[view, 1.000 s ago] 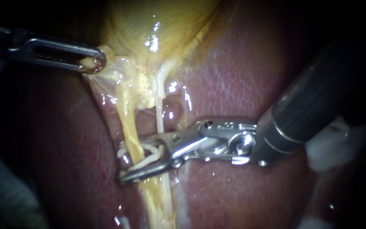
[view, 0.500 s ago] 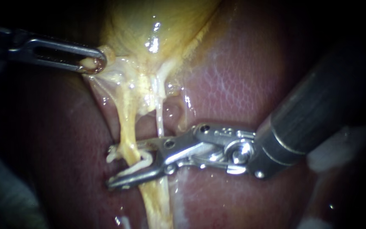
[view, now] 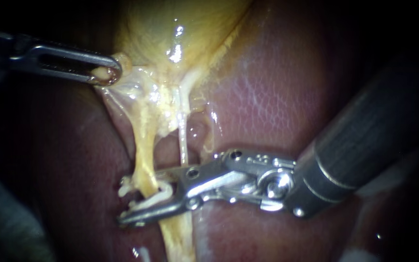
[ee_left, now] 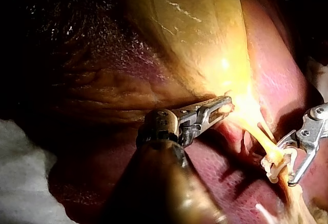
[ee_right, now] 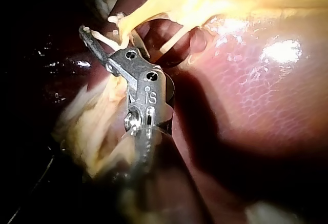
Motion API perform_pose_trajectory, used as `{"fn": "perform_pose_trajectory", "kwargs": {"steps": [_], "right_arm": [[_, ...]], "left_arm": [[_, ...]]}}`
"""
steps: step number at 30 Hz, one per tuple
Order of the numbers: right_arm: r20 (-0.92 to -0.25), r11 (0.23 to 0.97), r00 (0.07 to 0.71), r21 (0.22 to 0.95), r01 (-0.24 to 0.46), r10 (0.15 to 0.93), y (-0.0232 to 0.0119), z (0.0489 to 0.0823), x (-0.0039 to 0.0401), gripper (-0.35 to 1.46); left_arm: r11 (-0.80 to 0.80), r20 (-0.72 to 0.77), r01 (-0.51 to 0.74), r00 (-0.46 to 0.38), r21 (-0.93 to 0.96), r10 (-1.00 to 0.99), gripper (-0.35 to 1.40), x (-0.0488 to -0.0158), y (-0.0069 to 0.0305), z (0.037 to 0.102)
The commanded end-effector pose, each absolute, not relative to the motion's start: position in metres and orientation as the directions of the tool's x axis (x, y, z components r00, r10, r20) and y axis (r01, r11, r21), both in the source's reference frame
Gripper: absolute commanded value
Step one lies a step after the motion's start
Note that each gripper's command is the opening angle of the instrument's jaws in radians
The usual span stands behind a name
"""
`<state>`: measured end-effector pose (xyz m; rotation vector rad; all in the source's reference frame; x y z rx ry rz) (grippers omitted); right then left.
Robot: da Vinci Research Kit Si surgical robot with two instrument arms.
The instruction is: Clipping second clip left tube
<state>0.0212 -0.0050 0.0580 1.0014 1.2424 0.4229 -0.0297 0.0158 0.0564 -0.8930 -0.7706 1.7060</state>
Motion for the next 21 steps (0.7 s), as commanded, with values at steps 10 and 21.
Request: {"fn": "perform_pose_trajectory", "kwargs": {"steps": [10,21], "right_arm": [[-0.562,0.512,0.322,0.827,0.231,0.762,-0.0046,0.0577,0.0208,0.32],[-0.522,0.474,0.333,0.853,0.217,0.785,-0.0045,0.0577,0.0204,0.06]], "left_arm": [[-0.278,-0.200,-0.484,-0.207,-0.830,0.958,-0.35,-0.0298,0.0158,0.0564],[-0.278,-0.200,-0.484,-0.207,-0.830,0.958,-0.35,-0.0298,0.0158,0.0564]]}}
